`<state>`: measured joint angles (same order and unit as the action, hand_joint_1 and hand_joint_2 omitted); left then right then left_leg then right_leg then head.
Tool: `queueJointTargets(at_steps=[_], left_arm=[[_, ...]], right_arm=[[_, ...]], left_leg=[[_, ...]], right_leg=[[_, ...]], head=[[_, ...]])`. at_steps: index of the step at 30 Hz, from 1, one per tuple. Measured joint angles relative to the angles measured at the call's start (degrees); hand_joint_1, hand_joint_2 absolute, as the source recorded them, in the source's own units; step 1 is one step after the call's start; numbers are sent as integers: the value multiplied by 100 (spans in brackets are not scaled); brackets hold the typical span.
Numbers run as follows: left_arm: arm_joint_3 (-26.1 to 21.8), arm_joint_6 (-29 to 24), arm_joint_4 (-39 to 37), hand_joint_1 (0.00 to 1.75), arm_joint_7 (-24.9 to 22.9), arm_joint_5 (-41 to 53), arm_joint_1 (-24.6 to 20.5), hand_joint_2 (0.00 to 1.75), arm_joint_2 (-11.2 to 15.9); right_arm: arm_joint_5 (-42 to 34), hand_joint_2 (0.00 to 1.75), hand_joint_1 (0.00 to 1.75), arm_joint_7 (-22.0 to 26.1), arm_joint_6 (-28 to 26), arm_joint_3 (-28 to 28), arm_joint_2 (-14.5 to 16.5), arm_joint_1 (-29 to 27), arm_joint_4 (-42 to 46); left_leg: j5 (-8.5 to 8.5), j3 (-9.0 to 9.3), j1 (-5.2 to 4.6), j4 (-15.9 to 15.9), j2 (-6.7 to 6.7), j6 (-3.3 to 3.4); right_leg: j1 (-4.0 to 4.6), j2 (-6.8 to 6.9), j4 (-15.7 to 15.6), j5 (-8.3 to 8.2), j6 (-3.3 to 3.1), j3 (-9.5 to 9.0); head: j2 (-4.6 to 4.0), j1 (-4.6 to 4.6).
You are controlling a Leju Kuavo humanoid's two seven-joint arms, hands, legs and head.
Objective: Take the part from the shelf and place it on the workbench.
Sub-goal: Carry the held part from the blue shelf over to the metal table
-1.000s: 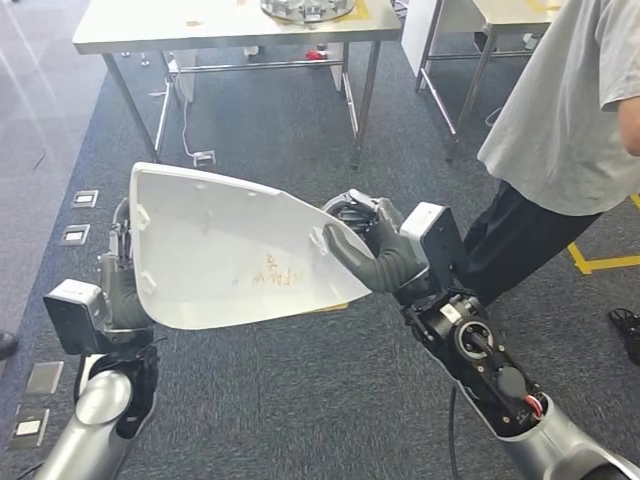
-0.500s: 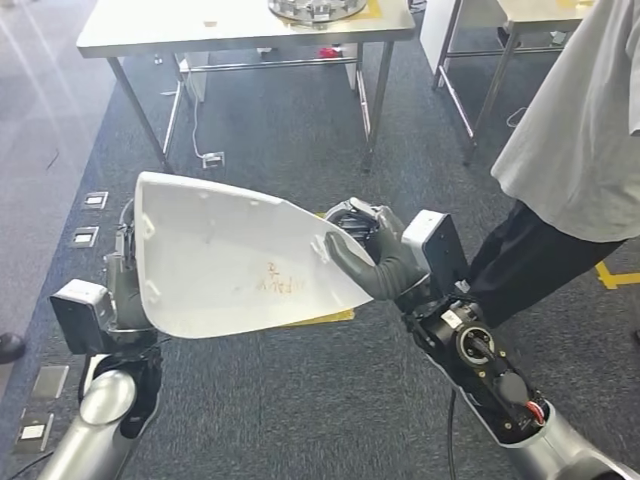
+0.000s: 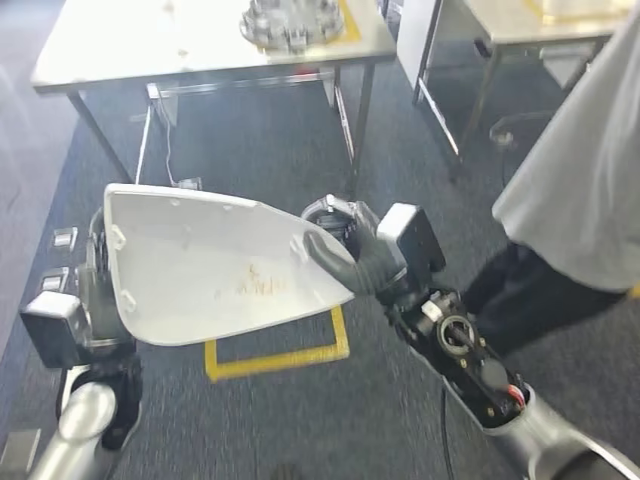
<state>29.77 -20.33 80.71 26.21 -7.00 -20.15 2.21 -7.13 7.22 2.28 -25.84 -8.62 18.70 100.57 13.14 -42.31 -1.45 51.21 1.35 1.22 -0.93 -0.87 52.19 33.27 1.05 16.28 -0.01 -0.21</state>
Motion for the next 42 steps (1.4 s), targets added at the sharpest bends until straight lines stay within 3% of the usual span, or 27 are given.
queueJointTargets(at_steps=[2, 3, 5, 7, 8, 9, 11, 12, 13, 15, 16, 18, 19, 21, 22, 23, 24, 26, 27, 28, 32, 35, 37, 38, 39, 41, 42], left_arm=[[-1, 0, -3, 0, 6, 0, -5, 175, -5], [-1, 1, -8, 0, 7, 0, 8, 175, -5], [-1, 3, -17, 0, 6, -1, 24, 175, -6], [-1, 6, -22, 0, 6, -1, 32, 175, -7], [-1, 7, -25, 0, 6, -2, 35, 175, -7], [-1, 7, -27, 0, 6, -2, 41, 175, -7], [-1, 7, -55, 0, 5, -8, 66, 175, -7], [0, 7, -69, 0, 1, -15, 79, 175, -5], [0, 7, -77, 0, -3, -22, 84, 175, -5], [0, 7, -62, 0, -14, -29, 59, 175, -7], [-1, 9, -53, 0, -16, -26, 44, 175, -9], [-1, 13, -50, 0, -21, -21, 37, 175, -7], [0, 13, -54, 0, -24, -18, 46, 175, -4], [0, 6, -60, 0, -31, -8, 63, 175, 2], [0, 0, -62, 0, -34, -3, 67, 175, 4], [-1, -8, -63, 0, -37, 4, 67, 175, 4], [-1, -16, -64, 0, -40, 8, 66, 175, 5], [-1, -29, -65, 0, -47, 16, 60, 175, 6], [-1, -34, -65, 0, -54, 17, 56, 175, 6], [-1, -36, -63, 0, -60, 19, 48, 175, 7], [-1, -23, -54, 0, -79, 20, 7, 175, -1], [-1, 13, -54, 0, -114, 3, -8, 175, -11], [0, 33, -54, 0, -124, -3, -3, 175, -15], [0, 41, -54, 0, -126, -4, -1, 175, -16], [0, 47, -54, 0, -128, -4, 0, 175, -17], [-1, 51, -54, 0, -129, -7, -7, 175, -20], [-1, 54, -54, 0, -131, -8, -13, 175, -21]], right_arm=[[-11, 175, 175, 6, -3, 8, 1, 16, -3], [-18, 175, 175, 6, -2, 9, 1, 1, -9], [-25, 175, 175, 4, 1, 7, 1, -37, -22], [-26, 175, 175, 4, 1, 7, 1, -62, -30], [-26, 175, 175, 4, 0, 8, 1, -72, -34], [-28, 175, 175, 4, -1, 9, 1, -85, -39], [-44, 175, 175, 4, -2, 7, -2, -134, -82], [-58, 175, 175, -1, -2, 3, -4, -153, -102], [-72, 175, 175, -3, -2, 0, -5, -144, -112], [-90, 175, 175, 1, -4, 1, -7, -58, -82], [-93, 175, 175, 10, -8, 6, -7, -10, -67], [-98, 175, 175, 17, -11, 9, -8, 20, -61], [-100, 175, 175, 16, -10, 6, -8, 17, -62], [-100, 175, 175, 14, -6, -1, -8, 6, -65], [-100, 175, 175, 14, -7, -2, -8, 2, -67], [-101, 175, 175, 15, -9, -2, -8, 0, -71], [-103, 175, 175, 15, -10, -2, -8, -2, -75], [-107, 175, 175, 14, -10, -3, -8, -6, -80], [-108, 175, 175, 15, -10, -4, -8, -3, -80], [-108, 175, 175, 14, -8, -4, -8, 0, -79], [-109, 175, 175, 21, -4, 9, -8, 32, -64], [-120, 175, 175, 26, -10, 38, -8, 30, -61], [-124, 175, 175, 25, -11, 46, -8, 17, -62], [-124, 175, 175, 25, -12, 48, -8, 14, -62], [-124, 175, 175, 25, -13, 53, -8, 14, -62], [-124, 175, 175, 25, -14, 68, -8, 18, -61], [-124, 175, 175, 26, -14, 74, -8, 24, -61]], left_leg=[[200, 278, 12, -14, 9, 40], [315, 425, 15, -24, 14, 61], [585, 733, 6, -27, 18, 96], [882, 1106, -16, -32, 42, 112], [1038, 1318, -35, -35, 56, 118], [1195, 1525, -52, -37, 64, 123], [1493, 1842, -81, 16, 89, 118], [1619, 1915, -83, 62, 109, 96], [1709, 1939, -67, 121, 122, 67], [1690, 1807, -33, 395, 124, 9], [1565, 1629, -23, 690, 95, -23], [1374, 1037, -1, 1500, 24, -119], [1429, 703, 29, 1850, -13, -178], [1854, 187, 110, 2133, -56, -268], [2017, 44, 141, 2055, -74, -297], [2019, -20, 163, 1836, -90, -314], [1823, -7, 174, 1488, -102, -316], [1004, 139, 169, 625, -112, -272], [656, 210, 157, 336, -112, -229], [431, 253, 142, 180, -104, -182], [408, 395, 158, 146, -85, -22], [482, 506, 169, 125, -88, 65], [537, 543, 166, 134, -82, 79], [569, 568, 165, 145, -77, 77], [608, 603, 166, 159, -70, 70], [686, 677, 156, 201, -57, 38], [718, 696, 145, 228, -50, 14]], right_leg=[[18, 28, 760, -193, 1, 386], [38, 43, 1201, -150, -19, 705], [86, 46, 1746, 271, -51, 1333], [107, 42, 1719, 736, -59, 1822], [107, 38, 1525, 735, -69, 2003], [104, 28, 1218, 401, -90, 2146], [115, -5, 486, -933, -141, 2358], [131, -19, 270, -1492, -169, 2391], [157, -25, 195, -1775, -197, 2401], [187, -18, 268, -1698, -260, 2330], [183, -12, 250, -1634, -288, 2289], [145, -3, 167, -1529, -318, 2154], [136, 2, 144, -1466, -319, 2084], [116, 6, 134, -1318, -306, 1928], [106, 5, 137, -1236, -296, 1837], [93, 4, 141, -1153, -284, 1737], [81, 2, 144, -1071, -271, 1636], [68, -7, 159, -920, -226, 1472], [71, -19, 169, -855, -191, 1424], [74, -30, 177, -792, -153, 1389], [74, -12, 286, -538, -10, 1326], [65, 24, 1329, -20, 52, 1805], [50, 26, 1935, 119, 84, 2166], [40, 30, 1916, 11, 94, 2200], [30, 36, 1664, -198, 98, 2118], [26, 44, 825, -653, 80, 1761], [29, 41, 488, -766, 59, 1593]], head=[[0, 61], [0, 96], [0, 139], [0, 191], [1, 219], [0, 249], [0, 251], [-1, 231], [-1, 202], [0, 199], [1, 215], [1, 224], [0, 211], [0, 179], [1, 167], [0, 150], [0, 130], [0, 72], [0, 49], [0, 35], [1, 49], [0, 153], [1, 208], [0, 231], [0, 260], [0, 323], [1, 345]])
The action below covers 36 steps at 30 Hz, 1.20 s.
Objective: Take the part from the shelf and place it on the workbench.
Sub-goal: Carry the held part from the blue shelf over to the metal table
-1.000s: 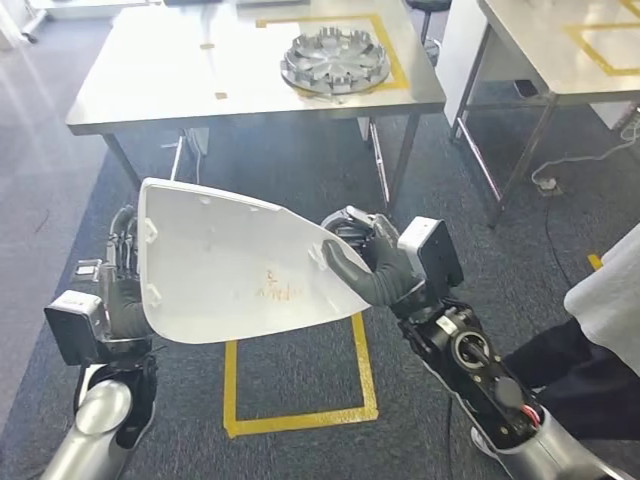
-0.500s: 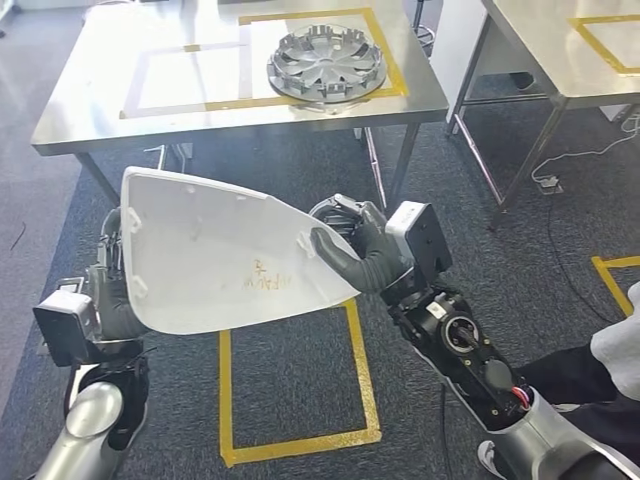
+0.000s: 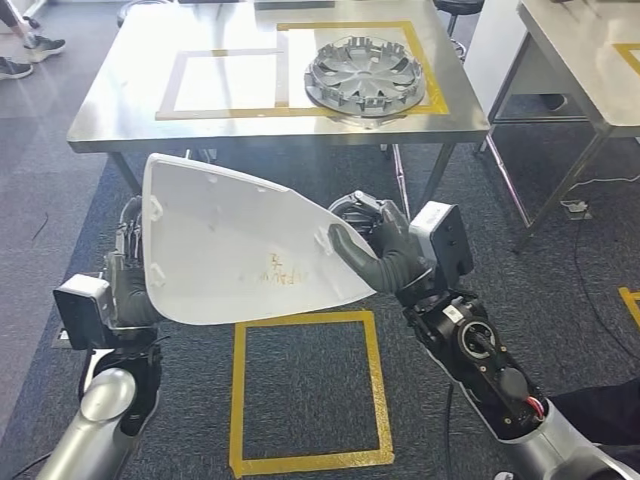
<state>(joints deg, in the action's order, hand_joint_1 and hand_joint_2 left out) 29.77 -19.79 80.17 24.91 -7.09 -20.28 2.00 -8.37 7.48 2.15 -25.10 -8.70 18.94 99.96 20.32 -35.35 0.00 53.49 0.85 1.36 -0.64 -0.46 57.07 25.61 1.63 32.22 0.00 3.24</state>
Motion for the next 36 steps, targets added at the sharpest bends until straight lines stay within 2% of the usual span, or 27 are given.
queueJointTargets(at_steps=[1, 4, 6, 7, 9, 10, 11, 12, 14, 15, 16, 17, 20, 21, 22, 24, 25, 26, 27, 28, 29, 30, 31, 32, 33, 34, 36], left_arm=[[1, 2, 0, 0, -2, -3, -6, 175, -1], [2, 24, -3, 0, -8, -11, -16, 175, -8], [2, 41, -5, 0, 3, -11, -38, 175, -12], [2, 46, -8, 0, 16, -11, -47, 175, -12], [2, 55, -18, 0, 54, -12, -51, 175, -12], [2, 57, -26, 0, 70, -13, -47, 175, -12], [2, 58, -33, 0, 82, -12, -43, 175, -12], [2, 58, -39, 0, 91, -11, -42, 175, -12], [2, 58, -44, 0, 107, -10, -47, 175, -12], [2, 58, -45, 0, 114, -10, -49, 175, -13], [2, 59, -45, 0, 120, -10, -51, 175, -14], [2, 60, -46, 0, 124, -9, -51, 175, -15], [2, 60, -46, 0, 133, 5, -56, 175, -27], [2, 60, -46, 0, 135, 12, -61, 175, -31], [2, 60, -47, 0, 138, 17, -61, 175, -35], [2, 60, -52, 0, 141, 25, -54, 175, -40], [2, 60, -56, 0, 141, 28, -46, 175, -43], [2, 60, -58, 0, 141, 33, -37, 175, -44], [2, 60, -60, 0, 141, 40, -31, 175, -45], [2, 60, -61, 0, 141, 47, -26, 175, -45], [2, 60, -62, 0, 141, 54, -21, 175, -46], [2, 60, -64, 0, 143, 57, -17, 175, -48], [2, 61, -68, 0, 144, 60, -10, 175, -50], [2, 61, -72, 0, 144, 61, -4, 175, -54], [1, 62, -75, 0, 145, 64, -2, 175, -58], [1, 62, -76, 0, 145, 69, -4, 175, -64], [1, 56, -73, 0, 148, 87, -20, 175, -72]], right_arm=[[0, 175, 175, 1, 0, 4, 0, 2, 1], [0, 175, 175, 4, 1, 5, 0, 1, 2], [-1, 175, 175, 6, -2, 11, 0, 5, 3], [-3, 175, 175, 8, -4, 13, 0, 8, 3], [-5, 175, 175, 12, -7, 10, 0, 8, 2], [-5, 175, 175, 13, -6, 8, 0, 4, 0], [-4, 175, 175, 14, -6, 6, 0, 1, -1], [-4, 175, 175, 14, -7, 5, 0, -2, -2], [-4, 175, 175, 18, -7, 5, 0, -1, -2], [-4, 175, 175, 20, -7, 5, 0, 3, -2], [-4, 175, 175, 21, -7, 5, 0, 6, -2], [-4, 175, 175, 22, -8, 5, 0, 9, -2], [-4, 175, 175, 22, -16, 8, 0, 14, 3], [-4, 175, 175, 24, -20, 9, -1, 16, 5], [-5, 175, 175, 24, -23, 10, -1, 16, 4], [-5, 175, 175, 24, -23, 7, -1, 8, 1], [-5, 175, 175, 22, -21, 5, -1, -1, -1], [-4, 175, 175, 22, -20, 4, -1, -7, -4], [-4, 175, 175, 21, -17, 4, -1, -10, -6], [-4, 175, 175, 21, -16, 5, -1, -10, -8], [-4, 175, 175, 21, -15, 7, -2, -9, -10], [-4, 175, 175, 22, -14, 7, -2, -10, -13], [-5, 175, 175, 19, -14, 6, -2, -8, -16], [-5, 175, 175, 17, -14, 6, -2, -5, -15], [-5, 175, 175, 17, -10, 5, -2, 4, -12], [-5, 175, 175, 17, -3, 5, -1, 20, -7], [-6, 175, 175, 28, 14, 7, -1, 54, -3]], left_leg=[[18, 6, -9, 17, 5, -25], [42, 3, -15, 40, 6, -101], [177, -102, -8, 295, -10, -171], [317, -262, 4, 611, -19, -208], [616, -742, 31, 1461, -30, -264], [676, -952, 44, 1775, -33, -279], [624, -1056, 54, 1872, -35, -285], [465, -1030, 60, 1729, -38, -282], [-1, -688, 61, 915, -56, -252], [-139, -494, 51, 519, -66, -228], [-195, -356, 39, 251, -73, -194], [-167, -283, 29, 120, -76, -155], [-20, -138, 28, 69, -56, -15], [24, -58, 29, 51, -51, 27], [70, 27, 29, 36, -44, 58], [183, 166, 12, 26, -42, 97], [245, 240, 0, 26, -38, 108], [313, 327, -15, 27, -32, 116], [387, 429, -30, 27, -24, 121], [466, 544, -46, 26, -16, 123], [548, 653, -59, 22, -11, 123], [626, 748, -72, 27, -9, 117], [689, 806, -77, 20, -1, 101], [737, 836, -71, 11, 3, 76], [761, 853, -66, 18, 6, 48], [769, 864, -60, 22, 10, 17], [727, 766, -57, 298, -3, -45]], right_leg=[[9, -5, -195, -38, -25, -103], [3, -17, -286, -15, -101, -190], [-28, -8, -319, -15, -160, -250], [-37, -1, -330, -6, -188, -277], [-37, 7, -332, 33, -224, -307], [-38, 8, -332, 58, -226, -326], [-41, 6, -331, 89, -221, -355], [-46, 4, -331, 127, -210, -399], [-53, 3, -333, 229, -174, -511], [-42, 1, -333, 287, -145, -547], [-33, -1, -346, 340, -113, -572], [-19, 0, -356, 375, -76, -616], [-17, 15, -292, 407, 9, -730], [-24, 21, -101, 433, 22, -648], [-28, 25, 209, 491, 30, -484], [-28, 26, 997, 726, 41, 25], [-27, 26, 1282, 861, 48, 270], [-26, 26, 1405, 944, 51, 451], [-25, 26, 1336, 920, 42, 545], [-15, 25, 1093, 756, 18, 560], [1, 23, 720, 429, -28, 524], [31, 16, 334, 32, -85, 490], [62, 15, 29, -268, -135, 444], [93, 13, -164, -484, -179, 410], [119, 15, -246, -540, -210, 387], [122, 16, -272, -502, -232, 324], [98, 16, -340, -462, -285, 183]], head=[[0, 7], [0, -27], [0, -64], [0, -93], [0, -169], [0, -202], [0, -228], [0, -249], [0, -288], [0, -312], [0, -324], [0, -330], [-1, -291], [-1, -268], [-1, -235], [0, -162], [0, -132], [0, -105], [0, -84], [0, -57], [0, -27], [0, -11], [0, -14], [0, -26], [0, -42], [0, -44], [0, -26]])
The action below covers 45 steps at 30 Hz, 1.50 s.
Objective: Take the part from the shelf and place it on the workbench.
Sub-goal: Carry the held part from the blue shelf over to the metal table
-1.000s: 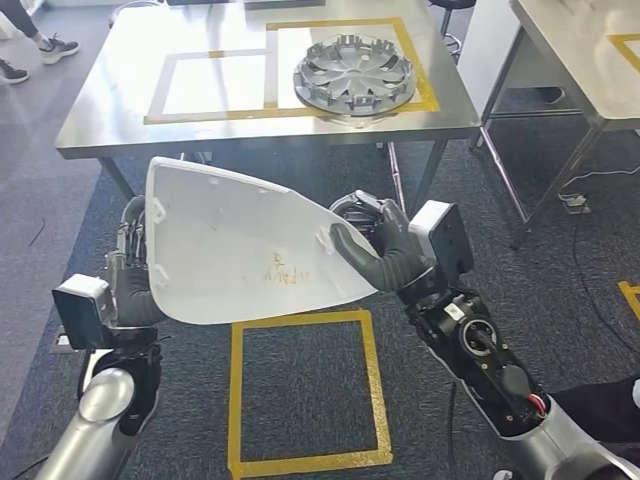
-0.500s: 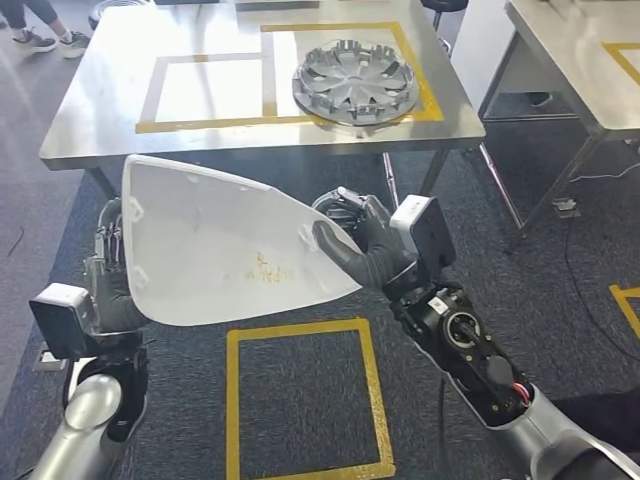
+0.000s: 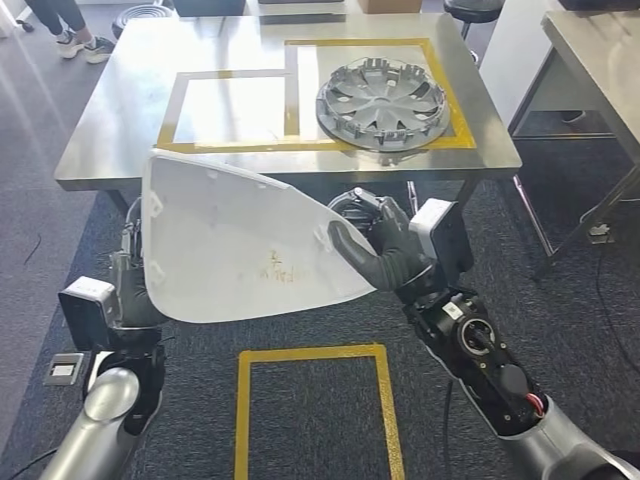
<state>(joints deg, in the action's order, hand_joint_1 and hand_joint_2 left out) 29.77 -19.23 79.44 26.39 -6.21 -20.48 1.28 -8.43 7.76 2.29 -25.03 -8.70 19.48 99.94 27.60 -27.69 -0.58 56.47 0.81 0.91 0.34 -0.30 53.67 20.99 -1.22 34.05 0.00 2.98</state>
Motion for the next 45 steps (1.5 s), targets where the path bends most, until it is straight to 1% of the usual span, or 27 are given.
queueJointTargets(at_steps=[2, 4, 6, 7, 8, 10, 11, 12, 15, 16, 18, 20, 22, 23, 26, 27, 28, 31, 33, 35, 36, 37, 38, 41, 42, 43, 45], left_arm=[[-1, -12, 3, 0, -3, 15, -8, 175, 2], [-1, -23, 3, 0, -10, 21, 7, 175, 7], [-1, -32, 3, 0, -16, 22, 30, 175, 10], [-1, -35, 3, 0, -18, 22, 35, 175, 12], [-1, -35, 3, 0, -18, 22, 37, 175, 13], [-1, -35, 1, 0, -18, 22, 36, 175, 21], [-1, -35, 1, 0, -22, 22, 40, 175, 25], [-2, -35, 4, 0, -27, 22, 42, 175, 28], [-3, -35, 26, 0, -39, 29, 23, 175, 27], [-3, -35, 30, 0, -41, 33, 15, 175, 26], [-3, -35, 34, 0, -49, 35, 18, 175, 26], [-3, -35, 34, 0, -56, 35, 33, 175, 24], [-3, -35, 34, 0, -60, 35, 48, 175, 22], [-3, -35, 34, 0, -61, 36, 49, 175, 19], [-3, -34, 27, 0, -67, 41, 51, 175, -1], [-3, -33, 25, 0, -74, 43, 50, 175, -10], [-3, -27, 24, 0, -80, 48, 44, 175, -17], [-3, -4, 34, 0, -79, 64, 2, 175, -37], [-3, -1, 39, 0, -72, 72, -21, 175, -40], [-3, -1, 40, 0, -71, 75, -24, 175, -40], [-3, -1, 40, 0, -71, 75, -21, 175, -40], [-3, -1, 40, 0, -71, 75, -19, 175, -40], [-3, 0, 40, 0, -71, 75, -20, 175, -40], [-3, 10, 38, 0, -72, 78, -21, 175, -39], [-3, 22, 39, 0, -72, 80, -20, 175, -37], [-3, 36, 42, 0, -72, 84, -23, 175, -36], [-3, 58, 53, 0, -64, 92, -46, 175, -39]], right_arm=[[-8, 175, 175, 4, 10, 1, -1, 32, -3], [-20, 175, 175, 6, 27, -5, -1, 50, -7], [-32, 175, 175, 6, 45, -13, -1, 50, -13], [-40, 175, 175, 4, 49, -15, -1, 52, -16], [-48, 175, 175, 4, 49, -15, -1, 54, -19], [-57, 175, 175, 3, 49, -18, -2, 60, -28], [-58, 175, 175, 3, 50, -20, -2, 67, -35], [-59, 175, 175, 3, 51, -21, -2, 74, -41], [-60, 175, 175, 8, 56, -15, -2, 100, -46], [-60, 175, 175, 9, 56, -10, -2, 108, -46], [-60, 175, 175, 11, 54, -6, -2, 104, -47], [-64, 175, 175, 9, 52, -5, -2, 78, -53], [-69, 175, 175, 6, 45, -1, -2, 54, -61], [-70, 175, 175, 7, 40, 3, -2, 50, -64], [-72, 175, 175, 11, 25, 16, -7, 64, -102], [-72, 175, 175, 13, 19, 19, -8, 79, -121], [-69, 175, 175, 16, 17, 20, -8, 105, -138], [-62, 175, 175, 40, 25, 37, -9, 230, -171], [-71, 175, 175, 61, 31, 57, -10, 321, -236], [-76, 175, 175, 79, 48, 63, -10, 380, -331], [-75, 175, 175, 86, 57, 63, -10, 391, -379], [-75, 175, 175, 92, 65, 63, -10, 399, -427], [-75, 175, 175, 98, 68, 63, -10, 412, -474], [-80, 175, 175, 129, 70, 63, -10, 492, -627], [-89, 175, 175, 149, 76, 63, -10, 528, -685], [-101, 175, 175, 174, 87, 69, -10, 562, -738], [-138, 175, 175, 229, 114, 90, -10, 639, -843]], left_leg=[[11, -425, 20, 677, -16, -66], [261, -999, 64, 1350, -25, -128], [463, -1350, 112, 1470, -31, -183], [385, -1387, 134, 1266, -35, -208], [145, -1337, 150, 909, -43, -226], [-526, -1175, 169, 123, -87, -237], [-745, -1116, 163, -119, -108, -213], [-836, -1081, 157, -240, -121, -173], [-742, -905, 152, -282, -100, -2], [-711, -822, 149, -285, -95, 44], [-617, -670, 132, -289, -84, 103], [-487, -531, 103, -289, -68, 129], [-338, -349, 65, -289, -44, 143], [-260, -242, 40, -290, -36, 147], [-39, 7, -8, -293, -19, 132], [17, 58, -9, -293, -12, 113], [48, 100, -13, -270, -6, 85], [46, 26, -5, 34, -11, 4], [102, -412, 19, 688, -19, -51], [342, -997, 63, 1335, -24, -114], [458, -1215, 89, 1466, -27, -146], [486, -1344, 115, 1414, -30, -177], [379, -1377, 139, 1188, -34, -204], [-552, -1207, 179, 94, -82, -242], [-760, -1162, 172, -106, -92, -226], [-839, -1140, 167, -188, -90, -193], [-774, -1048, 162, -197, -66, -104]], right_leg=[[-37, 4, -60, 76, -38, -159], [-56, 3, -75, 193, -44, -288], [-81, -3, -75, 337, -17, -455], [-98, -6, -74, 417, 4, -557], [-116, -6, -74, 503, 32, -665], [-129, -10, -61, 678, 100, -824], [-127, -9, -66, 774, 139, -870], [-116, -11, -57, 820, 183, -935], [-124, 6, -10, 872, 288, -1109], [-136, 13, 159, 915, 303, -1044], [-144, 18, 861, 1103, 320, -662], [-138, 18, 1521, 1468, 328, -143], [-124, 18, 1533, 1635, 308, 132], [-108, 18, 1287, 1488, 270, 155], [1, -7, 318, 413, 89, 99], [36, -18, 157, 191, 55, 64], [57, -27, 97, 149, 41, 34], [24, -26, -11, 195, -7, -209], [-10, -22, -75, 242, -39, -350], [-35, -26, -93, 338, -42, -446], [-48, -30, -94, 399, -30, -506], [-63, -34, -93, 469, -12, -581], [-81, -37, -93, 544, 10, -669], [-105, -50, -74, 792, 107, -909], [-96, -49, -83, 876, 149, -940], [-88, -52, -75, 913, 198, -989], [-92, -36, -25, 929, 272, -1029]], head=[[0, -21], [0, -77], [0, -128], [0, -155], [0, -181], [0, -259], [0, -288], [0, -304], [-1, -256], [-1, -226], [-1, -159], [0, -96], [0, -27], [0, 8], [-1, 50], [-1, 39], [-1, 21], [0, 27], [0, 4], [0, -54], [0, -78], [0, -104], [0, -127], [0, -235], [0, -265], [0, -283], [0, -253]])
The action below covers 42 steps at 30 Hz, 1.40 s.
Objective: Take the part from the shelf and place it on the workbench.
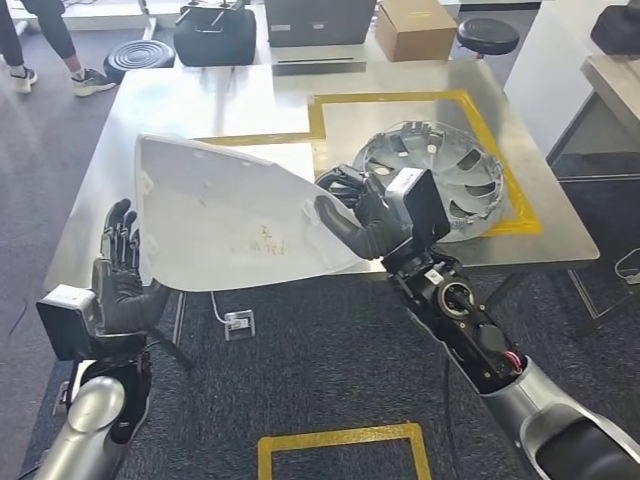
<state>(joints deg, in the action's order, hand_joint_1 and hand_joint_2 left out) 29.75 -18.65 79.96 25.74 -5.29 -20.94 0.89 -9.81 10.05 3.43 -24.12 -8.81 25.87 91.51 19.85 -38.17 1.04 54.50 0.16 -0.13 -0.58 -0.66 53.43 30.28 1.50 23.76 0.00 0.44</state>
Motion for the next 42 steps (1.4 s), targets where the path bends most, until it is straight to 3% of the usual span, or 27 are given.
queueJointTargets(at_steps=[1, 3, 6, 7, 8, 9, 12, 13, 15, 17, 19, 21, 22, 23, 24, 27, 28, 29, 31, 33, 36, 37, 38, 39, 41, 42], left_arm=[[0, 3, 3, 0, 4, 3, -16, 175, -3], [0, 5, 5, 0, 10, 7, -33, 175, -8], [0, 4, 5, 0, 15, 19, -16, 175, -9], [0, 4, 5, 0, 16, 27, -7, 175, -8], [0, 3, 5, 0, 16, 37, 0, 175, -7], [0, 2, 5, 0, 15, 51, 4, 175, -6], [-1, 3, 9, 0, 8, 86, 23, 175, 0], [-3, 5, 15, 0, 3, 93, 27, 175, 2], [-7, 10, 36, 0, -3, 113, 1, 175, 3], [-8, 11, 47, 0, 8, 141, -36, 175, 1], [-9, 11, 47, 0, 56, 187, -42, 175, 3], [-9, 7, 40, 0, 131, 254, -41, 175, 6], [-9, -1, 38, 0, 170, 289, -43, 175, 8], [-9, -17, 36, 0, 210, 324, -47, 175, 8], [-9, -36, 36, 0, 253, 360, -53, 175, 8], [-9, -102, 36, 0, 378, 451, -92, 175, 7], [-9, -116, 39, 0, 405, 468, -105, 175, 6], [-9, -125, 44, 0, 420, 477, -116, 175, 3], [-9, -128, 63, 0, 437, 490, -144, 175, -12], [-9, -129, 79, 0, 446, 496, -177, 175, -33], [-9, -131, 84, 0, 449, 496, -189, 175, -48], [-9, -131, 84, 0, 450, 497, -186, 175, -49], [-9, -133, 84, 0, 454, 499, -183, 175, -49], [-9, -139, 84, 0, 462, 502, -183, 175, -50], [-9, -159, 86, 0, 488, 515, -194, 175, -55], [-9, -172, 90, 0, 505, 528, -207, 175, -59]], right_arm=[[-17, 175, 175, 23, 9, 13, 0, 50, -66], [-47, 175, 175, 56, 20, 24, 1, 145, -220], [-63, 175, 175, 106, 52, 32, 2, 191, -440], [-64, 175, 175, 126, 63, 37, 2, 197, -509], [-64, 175, 175, 153, 75, 40, 2, 214, -587], [-63, 175, 175, 189, 85, 42, 3, 243, -669], [-52, 175, 175, 290, 102, 45, 7, 360, -987], [-41, 175, 175, 313, 104, 46, 15, 404, -1075], [6, 175, 175, 384, 113, 49, 43, 547, -1188], [66, 175, 175, 502, 126, 55, 87, 752, -1325], [138, 175, 175, 660, 164, 52, 161, 922, -1601], [215, 175, 175, 845, 218, 31, 256, 1055, -1977], [242, 175, 175, 933, 233, 18, 303, 1126, -2171], [260, 175, 175, 1014, 248, 5, 347, 1210, -2370], [269, 175, 175, 1083, 261, -4, 388, 1303, -2566], [276, 175, 175, 1208, 297, -23, 487, 1605, -3138], [277, 175, 175, 1229, 302, -30, 515, 1699, -3303], [279, 175, 175, 1251, 303, -35, 538, 1787, -3445], [280, 175, 175, 1277, 306, -42, 577, 1935, -3668], [280, 175, 175, 1298, 309, -44, 595, 2050, -3853], [280, 175, 175, 1309, 310, -56, 617, 2111, -4113], [280, 175, 175, 1308, 309, -62, 623, 2109, -4192], [280, 175, 175, 1308, 309, -69, 627, 2113, -4267], [284, 175, 175, 1310, 309, -76, 634, 2129, -4331], [295, 175, 175, 1326, 310, -91, 655, 2216, -4472], [296, 175, 175, 1340, 315, -101, 675, 2289, -4570]], left_leg=[[36, 66, 6, -15, 7, 42], [141, 216, -6, -21, 13, 113], [359, 468, -36, -20, 33, 164], [446, 574, -43, -20, 46, 166], [539, 697, -51, -20, 58, 165], [638, 827, -59, -22, 66, 160], [902, 1120, -72, -30, 89, 110], [952, 1169, -63, -39, 99, 77], [963, 1191, -50, -10, 114, 5], [843, 1002, -41, 333, 97, -50], [814, 485, -32, 1042, 77, -101], [1093, -111, -31, 1601, 67, -127], [1240, -324, -32, 1668, 64, -128], [1278, -452, -33, 1572, 61, -122], [1129, -495, -36, 1311, 56, -115], [-25, -373, -68, 159, 44, -51], [-282, -345, -85, -37, 50, -23], [-379, -336, -98, -94, 58, 5], [-355, -290, -92, -60, 66, 63], [-301, -215, -69, -77, 58, 134], [-207, -118, -64, -84, 58, 188], [-178, -90, -62, -82, 63, 186], [-150, -59, -59, -79, 71, 177], [-122, -24, -55, -72, 79, 163], [-64, 40, -53, -55, 90, 120], [-45, 52, -61, -42, 90, 96]], right_leg=[[-15, 11, 139, -12, 27, 18], [-37, 38, 679, 96, 54, 318], [-41, 42, 1568, 579, 81, 1026], [-42, 43, 1616, 727, 80, 1192], [-42, 43, 1500, 763, 71, 1290], [-40, 43, 1250, 612, 52, 1338], [16, 42, 358, -663, -53, 1351], [53, 43, 222, -918, -88, 1327], [88, 54, 157, -932, -145, 1215], [70, 50, 61, -916, -189, 1097], [54, 38, -33, -869, -231, 963], [53, 27, -64, -780, -257, 850], [53, 19, -64, -721, -259, 787], [52, 12, -62, -657, -258, 715], [50, 6, -58, -587, -253, 634], [62, -17, 5, -360, -200, 463], [70, -28, 33, -284, -171, 446], [76, -41, 52, -221, -139, 447], [62, -42, 61, -109, -79, 435], [42, -10, 346, 97, -17, 529], [11, 16, 1507, 577, 60, 1128], [-3, 18, 1766, 611, 77, 1307], [-17, 20, 1810, 524, 89, 1394], [-31, 23, 1610, 317, 94, 1369], [-49, 34, 802, -229, 92, 1110], [-40, 37, 448, -419, 82, 973]], head=[[0, 34], [0, 106], [0, 197], [0, 228], [0, 261], [0, 296], [0, 306], [0, 295], [0, 299], [0, 298], [0, 257], [0, 200], [0, 178], [0, 155], [0, 130], [0, 34], [0, 19], [0, 12], [0, 32], [0, 80], [0, 169], [0, 190], [0, 223], [0, 259], [0, 328], [0, 343]])
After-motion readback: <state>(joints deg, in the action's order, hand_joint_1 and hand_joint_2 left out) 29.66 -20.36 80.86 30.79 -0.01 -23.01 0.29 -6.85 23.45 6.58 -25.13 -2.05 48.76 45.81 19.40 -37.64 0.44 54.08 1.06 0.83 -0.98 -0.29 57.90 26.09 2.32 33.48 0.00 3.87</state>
